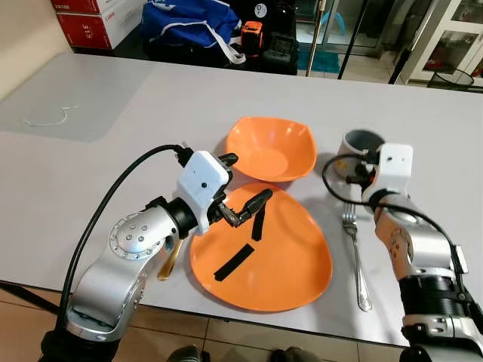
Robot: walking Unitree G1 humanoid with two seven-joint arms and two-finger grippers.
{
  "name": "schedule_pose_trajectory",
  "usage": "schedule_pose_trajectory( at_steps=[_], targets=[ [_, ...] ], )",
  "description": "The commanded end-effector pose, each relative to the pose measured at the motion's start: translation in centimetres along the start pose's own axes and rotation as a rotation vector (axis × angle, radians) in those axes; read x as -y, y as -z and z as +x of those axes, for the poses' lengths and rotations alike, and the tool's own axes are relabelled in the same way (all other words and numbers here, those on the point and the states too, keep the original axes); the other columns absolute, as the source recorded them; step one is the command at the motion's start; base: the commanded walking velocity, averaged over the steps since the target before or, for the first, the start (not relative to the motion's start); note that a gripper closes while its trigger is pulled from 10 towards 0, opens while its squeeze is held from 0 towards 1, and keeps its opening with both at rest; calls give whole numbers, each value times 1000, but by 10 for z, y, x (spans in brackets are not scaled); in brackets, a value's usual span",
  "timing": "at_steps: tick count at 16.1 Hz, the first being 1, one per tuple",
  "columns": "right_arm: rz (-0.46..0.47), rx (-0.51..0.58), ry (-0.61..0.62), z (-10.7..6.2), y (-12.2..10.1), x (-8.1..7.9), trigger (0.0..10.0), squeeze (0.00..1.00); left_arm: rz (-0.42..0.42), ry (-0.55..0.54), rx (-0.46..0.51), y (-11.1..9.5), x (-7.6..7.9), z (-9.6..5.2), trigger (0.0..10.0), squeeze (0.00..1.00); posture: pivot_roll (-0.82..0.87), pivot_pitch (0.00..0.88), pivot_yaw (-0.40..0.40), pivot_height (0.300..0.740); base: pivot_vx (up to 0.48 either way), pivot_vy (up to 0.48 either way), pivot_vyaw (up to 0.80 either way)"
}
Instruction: Setting the table
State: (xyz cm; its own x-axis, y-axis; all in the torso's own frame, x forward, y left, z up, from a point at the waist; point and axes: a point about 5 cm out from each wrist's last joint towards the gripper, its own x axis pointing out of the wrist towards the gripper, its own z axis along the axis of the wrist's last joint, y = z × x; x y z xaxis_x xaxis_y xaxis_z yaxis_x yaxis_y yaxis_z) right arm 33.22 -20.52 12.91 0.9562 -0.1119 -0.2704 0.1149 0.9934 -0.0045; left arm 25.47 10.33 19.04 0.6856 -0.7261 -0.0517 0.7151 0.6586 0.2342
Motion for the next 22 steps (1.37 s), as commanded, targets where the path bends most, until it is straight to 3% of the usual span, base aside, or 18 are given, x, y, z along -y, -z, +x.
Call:
schedule_pose_trajectory(
  at_steps=[1,7,8,9,10,16,18,20,21,22],
  targets=[
    [22,1,-15,1,-1,-2,10000,0,8,24,17,-6,3,0,10000,0,50,66,-19,740,0,0,0],
    [71,-17,-85,-3,0,-12,10000,0,8,27,16,-7,2,1,10000,0,49,64,-17,740,0,0,0],
    [75,-21,-103,-5,1,-14,10000,282,7,28,16,-7,2,1,10000,0,49,65,-17,740,0,0,0],
    [75,-31,-122,-7,4,-16,10000,816,5,28,14,-7,2,1,10000,0,50,66,-17,740,0,0,0],
    [78,-37,-128,-10,6,-17,10000,1000,5,28,11,-6,3,1,10000,0,50,65,-17,740,0,0,0],
    [78,-31,-120,-28,4,-15,10000,1000,2,2,17,-7,0,2,10000,0,45,64,-15,740,0,0,0],
    [87,-7,-112,-32,2,-13,10000,1000,-15,-61,28,-9,-8,5,10000,0,44,62,-12,740,0,0,0],
    [78,28,-106,-40,-7,-10,10000,1000,-50,-204,44,-14,-28,8,10000,0,46,60,-21,740,0,0,0],
    [63,82,-97,-52,-19,-5,10000,0,-104,-346,45,-16,-50,9,10000,0,45,59,-22,740,0,0,0],
    [52,119,-88,-60,-27,-3,10000,0,-135,-418,38,-15,-62,9,10000,0,43,59,-21,740,0,0,0]
  ],
)
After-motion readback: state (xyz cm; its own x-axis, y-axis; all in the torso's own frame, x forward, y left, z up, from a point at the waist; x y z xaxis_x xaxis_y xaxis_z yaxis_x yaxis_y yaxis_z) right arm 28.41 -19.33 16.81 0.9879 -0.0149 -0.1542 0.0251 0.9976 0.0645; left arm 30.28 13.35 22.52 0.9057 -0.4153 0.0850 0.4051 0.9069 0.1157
